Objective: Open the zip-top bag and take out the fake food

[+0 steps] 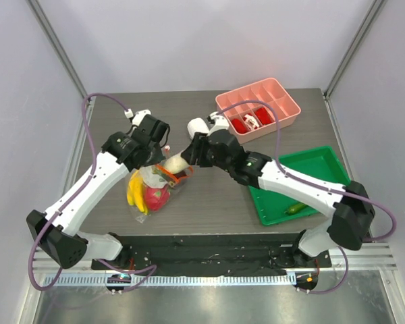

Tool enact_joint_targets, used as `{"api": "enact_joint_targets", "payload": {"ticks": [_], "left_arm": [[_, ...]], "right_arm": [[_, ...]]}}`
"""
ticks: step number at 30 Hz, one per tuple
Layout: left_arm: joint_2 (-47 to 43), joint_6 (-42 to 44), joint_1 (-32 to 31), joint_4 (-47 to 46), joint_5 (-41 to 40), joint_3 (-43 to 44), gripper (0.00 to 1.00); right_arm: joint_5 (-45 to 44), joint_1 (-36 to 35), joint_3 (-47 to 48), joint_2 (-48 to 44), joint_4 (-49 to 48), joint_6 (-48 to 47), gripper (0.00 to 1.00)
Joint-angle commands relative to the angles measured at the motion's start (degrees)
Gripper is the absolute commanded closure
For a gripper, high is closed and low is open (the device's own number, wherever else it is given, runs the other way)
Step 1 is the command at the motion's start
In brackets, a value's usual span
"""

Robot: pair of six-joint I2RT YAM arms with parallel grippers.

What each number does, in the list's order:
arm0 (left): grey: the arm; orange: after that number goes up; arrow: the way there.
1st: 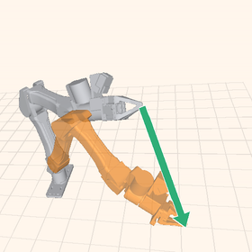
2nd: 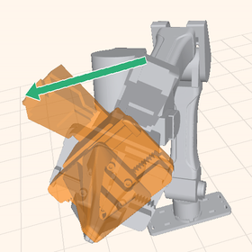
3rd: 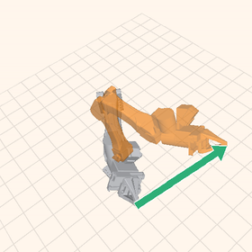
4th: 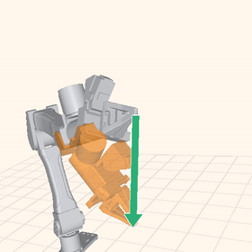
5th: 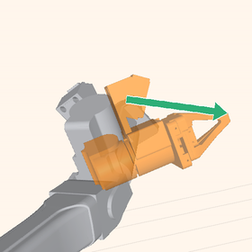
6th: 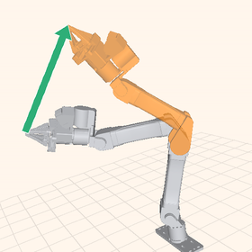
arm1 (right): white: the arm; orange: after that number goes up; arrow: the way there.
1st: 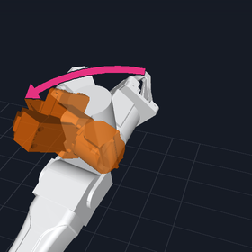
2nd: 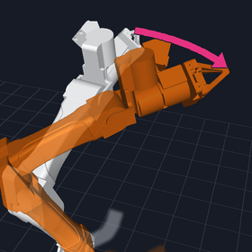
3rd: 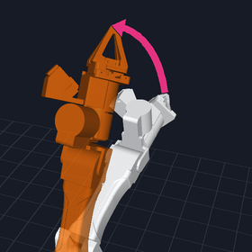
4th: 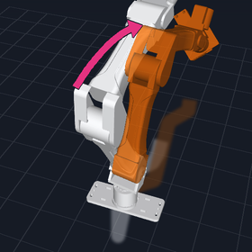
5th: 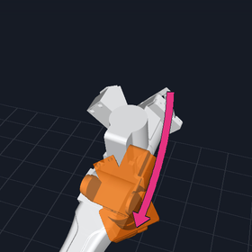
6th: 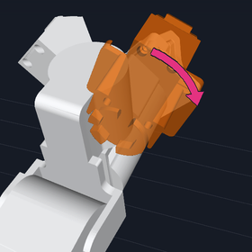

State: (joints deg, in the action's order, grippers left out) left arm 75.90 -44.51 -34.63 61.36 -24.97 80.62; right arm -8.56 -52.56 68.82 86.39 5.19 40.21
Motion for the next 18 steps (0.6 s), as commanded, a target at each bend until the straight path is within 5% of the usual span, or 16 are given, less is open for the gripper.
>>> {"api": "enact_joint_targets", "payload": {"ticks": [1, 4, 9, 13, 18], "left_arm": [[-2.9, 0.8, 0.3, -0.1, -1.1, -0.9, 1.0], [-3.2, 1.4, 0.3, 0.0, -1.5, -0.9, 1.0], [-3.6, 1.7, 0.4, 0.0, -0.8, -1.1, 1.0], [-5.6, 2.8, 0.3, -3.4, 4.0, -3.8, 1.0], [-7.3, 2.6, 0.3, -4.8, 5.1, -5.9, 1.0]], "right_arm": [[-7.3, 4.4, -2.2, -10.6, 10.5, -3.6, 0.99], [-5.9, 9.1, -4.3, -17.2, 17.5, -5.6, 0.99], [-0.6, 27.0, -6.8, -32.8, 34.3, -9.0, 0.99], [-0.1, 35.0, -8.0, -36.5, 45.6, -13.1, 0.99], [2.2, 42.3, -12.8, -35.3, 48.4, -12.8, 0.99]]}}
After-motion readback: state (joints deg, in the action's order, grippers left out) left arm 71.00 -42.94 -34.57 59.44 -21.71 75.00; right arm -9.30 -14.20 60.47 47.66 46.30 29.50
